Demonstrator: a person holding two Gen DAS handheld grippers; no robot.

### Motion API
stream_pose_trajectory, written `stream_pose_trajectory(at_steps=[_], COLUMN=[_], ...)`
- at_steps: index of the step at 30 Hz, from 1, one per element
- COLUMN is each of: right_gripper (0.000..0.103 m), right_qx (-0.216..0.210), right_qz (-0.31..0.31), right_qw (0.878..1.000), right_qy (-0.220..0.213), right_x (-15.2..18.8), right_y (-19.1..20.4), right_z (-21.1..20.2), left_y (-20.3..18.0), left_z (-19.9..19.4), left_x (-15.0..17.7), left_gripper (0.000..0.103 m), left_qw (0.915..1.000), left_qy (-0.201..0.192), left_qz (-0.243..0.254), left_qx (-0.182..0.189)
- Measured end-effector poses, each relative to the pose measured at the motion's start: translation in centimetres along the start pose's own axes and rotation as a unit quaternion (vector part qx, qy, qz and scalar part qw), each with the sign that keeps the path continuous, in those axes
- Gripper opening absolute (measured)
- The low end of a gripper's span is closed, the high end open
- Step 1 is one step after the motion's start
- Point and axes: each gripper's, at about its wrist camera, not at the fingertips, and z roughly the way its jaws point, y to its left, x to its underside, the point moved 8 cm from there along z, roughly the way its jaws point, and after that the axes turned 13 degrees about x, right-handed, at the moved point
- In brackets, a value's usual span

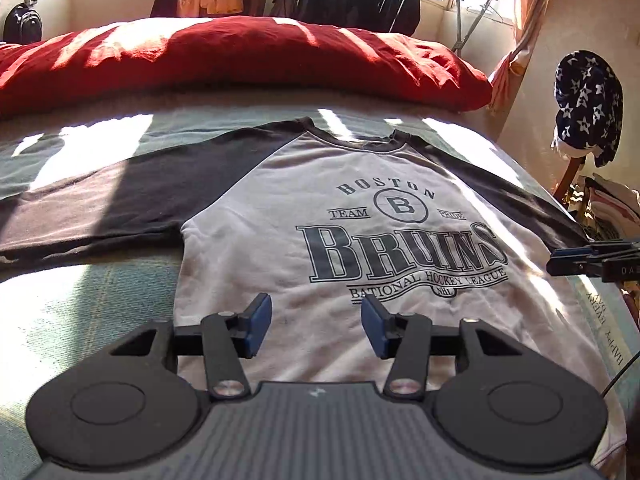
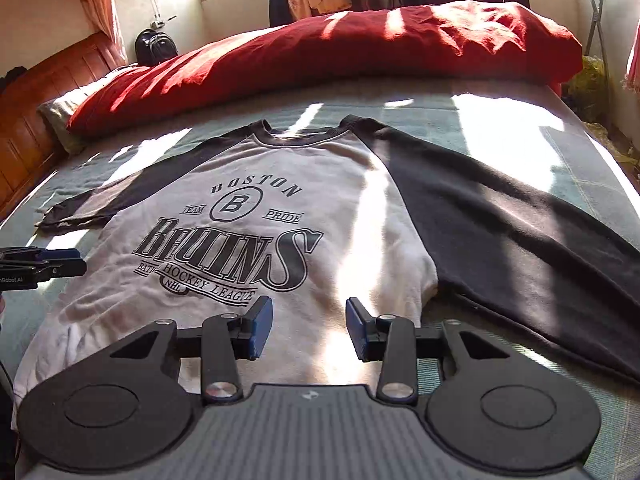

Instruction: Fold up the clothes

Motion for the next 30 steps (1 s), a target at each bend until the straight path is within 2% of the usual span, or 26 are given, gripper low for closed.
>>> stream_pose_trajectory(at_steps=[3, 5, 8, 9, 12, 14, 15, 17, 19, 21, 24, 26, 28, 30], right_gripper=[0.054, 0.055, 0.064, 0.069, 0.070, 0.070, 0.072, 0.073, 0.073, 0.076, 0.078, 0.078, 0.078, 0.079], right_qx=[-0.012, 0.003, 0.009, 0.018, 0.021, 0.024, 0.039, 0.051, 0.011, -0.016, -0.037, -0.049, -0.054, -0.052], right_qz=[-0.040, -0.068, -0.085, -0.083, -0.067, -0.057, -0.057, -0.060, -0.061, -0.083, -0.121, -0.124, -0.118, -0.112], right_qw=[0.999, 0.997, 0.996, 0.996, 0.997, 0.998, 0.997, 0.996, 0.998, 0.996, 0.992, 0.991, 0.991, 0.991], right_qy=[0.026, 0.028, 0.022, 0.026, 0.031, 0.035, 0.038, 0.039, 0.022, 0.011, 0.003, 0.018, 0.037, 0.050], right_x=[0.9, 2.1, 3.5, 4.0, 5.3, 5.8, 5.7, 5.4, 4.7, 4.4, 4.7, 5.9, 7.7, 9.7], right_y=[3.1, 3.3, 1.3, 0.3, -2.3, -3.1, -3.2, -2.6, -0.5, 2.3, 6.2, 7.7, 7.8, 7.3], right_z=[2.7, 3.8, 2.5, 1.9, 0.2, -0.7, -1.3, -2.2, -3.7, -4.7, -5.2, -4.5, -3.8, -3.3], left_y=[0.6, 1.3, 2.9, 3.6, 4.8, 4.3, 3.7, 1.3, -1.6, -4.9, -7.8, -7.8, -6.5, -4.7], left_z=[3.2, 3.1, 0.8, -0.1, -2.2, -3.1, -3.5, -4.1, -4.6, -4.5, -3.6, -2.7, -2.4, -3.3], left_x=[0.8, 1.6, 3.1, 3.6, 4.6, 4.6, 4.3, 3.7, 3.1, 3.2, 4.6, 6.2, 8.2, 10.0], left_gripper=[0.051, 0.052, 0.055, 0.059, 0.060, 0.058, 0.057, 0.057, 0.060, 0.066, 0.067, 0.067, 0.067, 0.067], left_qw=[0.9994, 0.9988, 0.9963, 0.9957, 0.9953, 0.9944, 0.9937, 0.9936, 0.9923, 0.9874, 0.9814, 0.9815, 0.9842, 0.9881], left_qy=[0.035, 0.042, 0.052, 0.056, 0.061, 0.067, 0.068, 0.062, 0.056, 0.060, 0.076, 0.093, 0.109, 0.108], left_qz=[0.006, 0.025, 0.055, 0.059, 0.057, 0.067, 0.072, 0.089, 0.110, 0.139, 0.164, 0.154, 0.125, 0.087], left_qx=[-0.002, -0.011, -0.039, -0.045, -0.049, -0.048, -0.052, -0.030, 0.005, 0.045, 0.066, 0.066, 0.062, 0.067])
